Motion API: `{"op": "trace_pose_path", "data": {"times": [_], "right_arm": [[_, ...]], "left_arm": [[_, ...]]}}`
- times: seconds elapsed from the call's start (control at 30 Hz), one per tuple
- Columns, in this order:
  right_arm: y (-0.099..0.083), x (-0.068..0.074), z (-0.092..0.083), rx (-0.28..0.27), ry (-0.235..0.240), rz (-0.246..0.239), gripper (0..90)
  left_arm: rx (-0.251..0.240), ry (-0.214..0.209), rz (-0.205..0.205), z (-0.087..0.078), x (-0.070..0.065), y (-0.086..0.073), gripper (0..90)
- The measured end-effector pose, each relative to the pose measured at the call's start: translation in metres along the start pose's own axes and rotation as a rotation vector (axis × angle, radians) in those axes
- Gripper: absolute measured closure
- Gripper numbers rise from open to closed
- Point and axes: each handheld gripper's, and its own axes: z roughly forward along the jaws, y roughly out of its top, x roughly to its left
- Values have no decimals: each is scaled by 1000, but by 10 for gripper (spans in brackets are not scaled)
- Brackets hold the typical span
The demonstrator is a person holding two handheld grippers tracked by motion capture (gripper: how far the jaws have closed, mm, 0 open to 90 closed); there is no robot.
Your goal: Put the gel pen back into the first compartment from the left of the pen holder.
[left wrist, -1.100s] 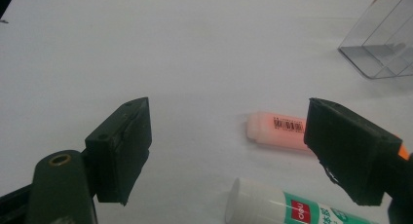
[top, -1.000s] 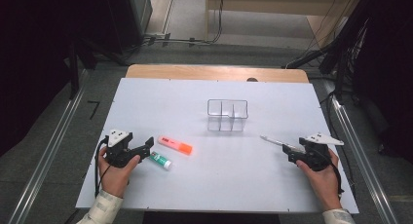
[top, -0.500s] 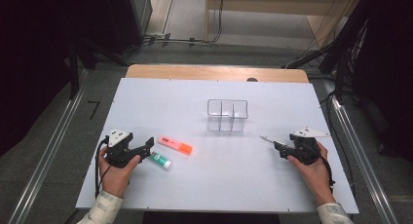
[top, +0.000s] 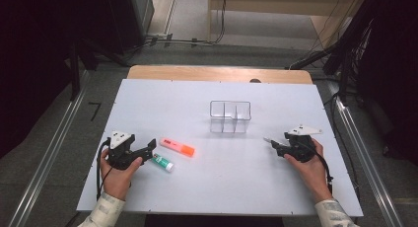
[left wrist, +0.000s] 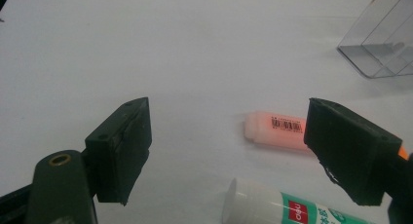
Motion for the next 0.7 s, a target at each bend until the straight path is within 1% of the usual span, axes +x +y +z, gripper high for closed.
{"op": "trace_pose_path", "data": {"times": [0.17,0.37,0.43,0.47,0.5,0.6,0.7], "right_arm": [[2,2,6,20,8,-14,368],[4,3,7,27,17,-24,433],[4,3,9,32,24,-22,446],[4,3,9,33,26,-29,450],[5,3,10,37,28,-29,469],[6,4,12,50,35,-50,519],[7,5,12,52,46,-66,584]], "left_arm": [[-2,2,-3,-1,1,0,180],[-4,2,-2,-1,1,0,180],[-4,1,-2,-1,0,0,180],[-3,1,-1,-1,0,0,180],[-2,0,0,-1,0,0,179],[-2,1,0,-1,0,0,180],[-3,3,-2,-1,1,0,180]]}}
